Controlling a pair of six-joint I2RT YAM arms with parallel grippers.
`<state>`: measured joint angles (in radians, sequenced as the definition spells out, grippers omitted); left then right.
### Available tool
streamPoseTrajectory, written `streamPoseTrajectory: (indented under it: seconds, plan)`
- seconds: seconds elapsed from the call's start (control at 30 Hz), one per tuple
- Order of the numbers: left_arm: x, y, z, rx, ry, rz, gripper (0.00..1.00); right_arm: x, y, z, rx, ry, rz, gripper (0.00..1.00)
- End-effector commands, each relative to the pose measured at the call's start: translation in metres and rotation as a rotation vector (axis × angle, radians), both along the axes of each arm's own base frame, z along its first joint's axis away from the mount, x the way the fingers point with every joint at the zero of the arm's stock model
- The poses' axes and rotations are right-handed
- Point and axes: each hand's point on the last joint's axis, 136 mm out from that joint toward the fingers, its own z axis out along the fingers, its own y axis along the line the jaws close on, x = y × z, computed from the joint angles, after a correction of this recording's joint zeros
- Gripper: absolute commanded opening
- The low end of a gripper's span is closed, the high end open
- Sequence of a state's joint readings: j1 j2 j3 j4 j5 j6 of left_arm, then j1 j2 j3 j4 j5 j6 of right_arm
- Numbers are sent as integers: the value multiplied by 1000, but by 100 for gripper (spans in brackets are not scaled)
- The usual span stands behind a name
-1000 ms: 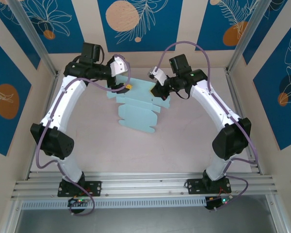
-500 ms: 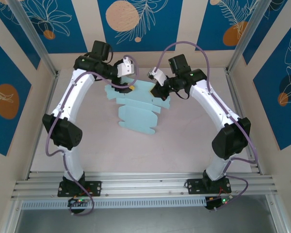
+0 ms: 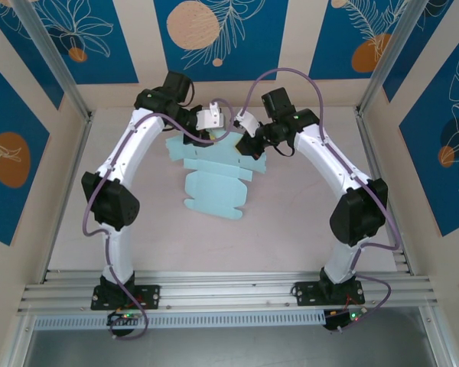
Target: Fold the paper box
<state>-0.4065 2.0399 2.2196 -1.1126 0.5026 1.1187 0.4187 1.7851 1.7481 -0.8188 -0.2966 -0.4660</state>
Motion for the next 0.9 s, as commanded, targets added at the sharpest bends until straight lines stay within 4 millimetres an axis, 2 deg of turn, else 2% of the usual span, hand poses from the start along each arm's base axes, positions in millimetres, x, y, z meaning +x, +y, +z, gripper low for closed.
streamPoseTrajectory:
  seconds: [0.0,0.07,0.23,0.3,0.4,0.5,0.6,0.77,0.87]
  plan:
    - [5,-2,1,20,-24,1,29,8,-2,0,17,-11,-8,0]
    - [7,-3,-2,30,-27,12,22,11,-5,-2,20,-9,-25,0]
    - [10,-7,-5,35,-33,20,13,18,-11,-5,20,-7,-59,1]
    - [13,-9,-6,35,-38,28,8,20,-13,-7,16,-4,-73,8]
    - [16,-12,-9,38,-40,42,1,24,-19,-10,8,-1,-109,27]
    - [18,-16,-16,59,-40,45,0,26,-27,-13,12,2,-156,44]
    - [21,-19,-24,88,-49,60,0,26,-37,-12,27,0,-213,56]
    - [34,-26,-30,101,-99,108,0,25,-59,-1,87,-7,-328,67]
    - [36,-31,-33,104,-109,119,0,25,-76,6,139,1,-426,70]
